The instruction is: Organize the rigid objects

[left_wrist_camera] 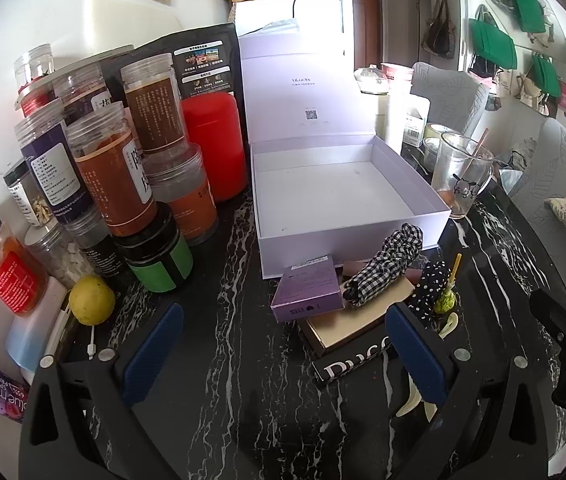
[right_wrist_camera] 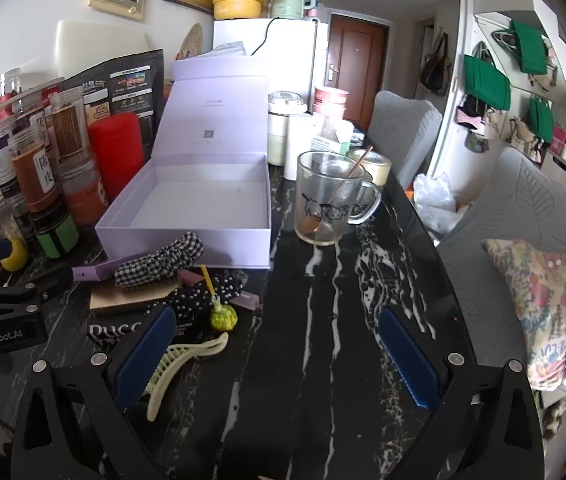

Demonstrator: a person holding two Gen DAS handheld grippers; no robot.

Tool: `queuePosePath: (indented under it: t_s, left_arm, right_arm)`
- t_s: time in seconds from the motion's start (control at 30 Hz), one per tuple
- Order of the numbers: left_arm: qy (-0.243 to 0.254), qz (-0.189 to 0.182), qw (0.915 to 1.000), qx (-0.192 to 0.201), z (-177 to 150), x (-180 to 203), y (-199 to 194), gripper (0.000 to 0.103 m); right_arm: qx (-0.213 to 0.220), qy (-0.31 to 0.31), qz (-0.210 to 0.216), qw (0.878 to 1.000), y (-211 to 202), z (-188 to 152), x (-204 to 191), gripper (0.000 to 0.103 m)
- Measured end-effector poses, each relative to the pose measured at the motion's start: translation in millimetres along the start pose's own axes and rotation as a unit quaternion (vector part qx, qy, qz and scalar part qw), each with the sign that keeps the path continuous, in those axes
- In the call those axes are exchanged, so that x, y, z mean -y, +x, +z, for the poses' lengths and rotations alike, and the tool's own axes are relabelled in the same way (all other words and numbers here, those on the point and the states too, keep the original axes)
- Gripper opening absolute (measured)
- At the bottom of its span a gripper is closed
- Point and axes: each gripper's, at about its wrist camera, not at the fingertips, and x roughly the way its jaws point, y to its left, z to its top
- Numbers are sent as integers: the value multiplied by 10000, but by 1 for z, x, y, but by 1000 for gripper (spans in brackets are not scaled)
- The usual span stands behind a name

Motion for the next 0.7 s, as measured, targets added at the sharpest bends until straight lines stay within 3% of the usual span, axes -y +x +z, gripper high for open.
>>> queuePosePath:
  t_s: [0.7]
  left_arm:
    - [-1, 4, 10000, -72, 2, 0, 5, 103]
  right_arm:
    - [-87, 63, 80, 9999, 8, -3, 3, 103]
